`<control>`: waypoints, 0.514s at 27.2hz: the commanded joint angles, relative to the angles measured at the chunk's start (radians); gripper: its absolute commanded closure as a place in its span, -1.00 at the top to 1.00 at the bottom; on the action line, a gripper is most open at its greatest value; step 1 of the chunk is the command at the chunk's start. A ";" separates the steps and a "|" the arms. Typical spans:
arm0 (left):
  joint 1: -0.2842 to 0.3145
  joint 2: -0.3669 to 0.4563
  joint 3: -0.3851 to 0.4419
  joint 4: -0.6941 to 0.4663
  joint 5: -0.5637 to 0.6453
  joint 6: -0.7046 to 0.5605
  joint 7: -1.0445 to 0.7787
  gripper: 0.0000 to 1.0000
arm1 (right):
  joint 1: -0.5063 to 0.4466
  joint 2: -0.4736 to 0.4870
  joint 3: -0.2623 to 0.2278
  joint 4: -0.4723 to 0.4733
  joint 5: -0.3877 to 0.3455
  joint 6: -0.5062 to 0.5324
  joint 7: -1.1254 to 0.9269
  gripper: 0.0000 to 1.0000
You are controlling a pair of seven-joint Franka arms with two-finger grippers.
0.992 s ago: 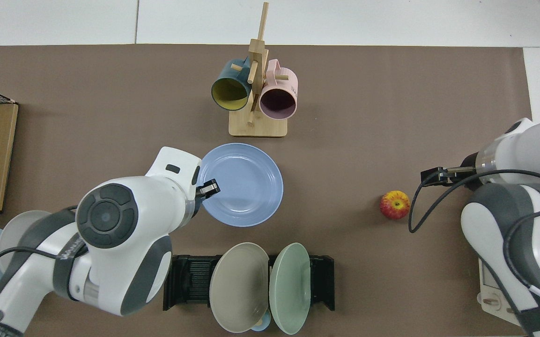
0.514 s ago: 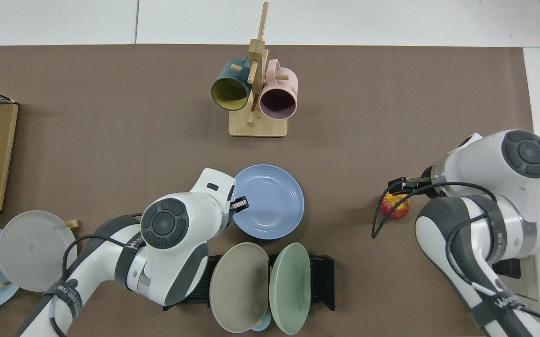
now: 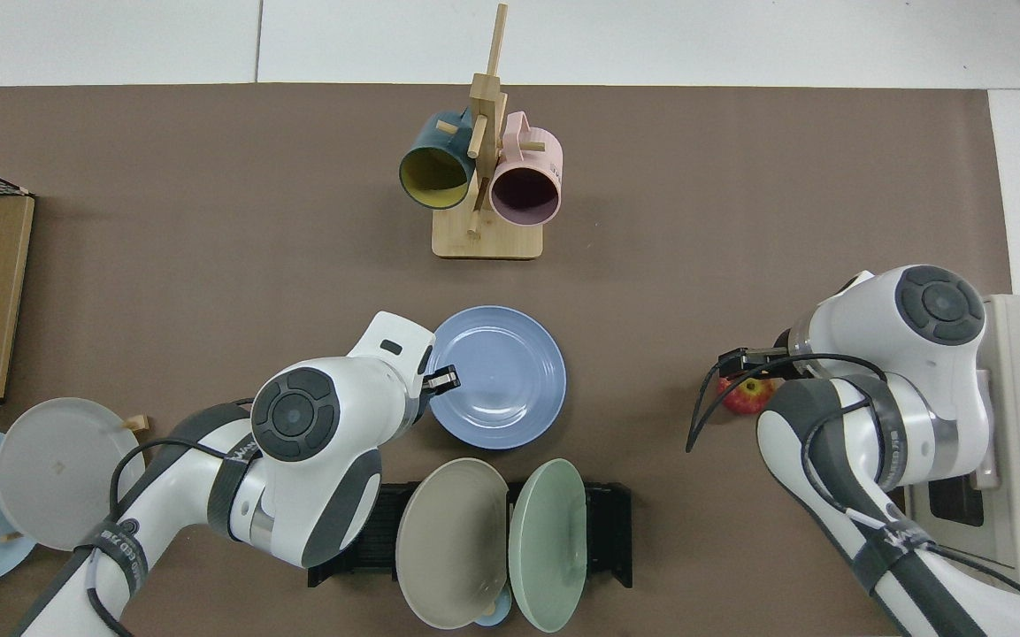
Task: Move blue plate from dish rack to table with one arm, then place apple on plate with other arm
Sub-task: 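Lower the blue plate onto the table while the right gripper grasps the apple, then release the plate and retract the left gripper while the right gripper lifts the apple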
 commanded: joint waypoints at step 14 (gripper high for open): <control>0.065 0.006 0.046 0.153 0.208 -0.210 0.027 1.00 | 0.039 0.050 0.000 -0.084 -0.007 0.137 0.037 -0.14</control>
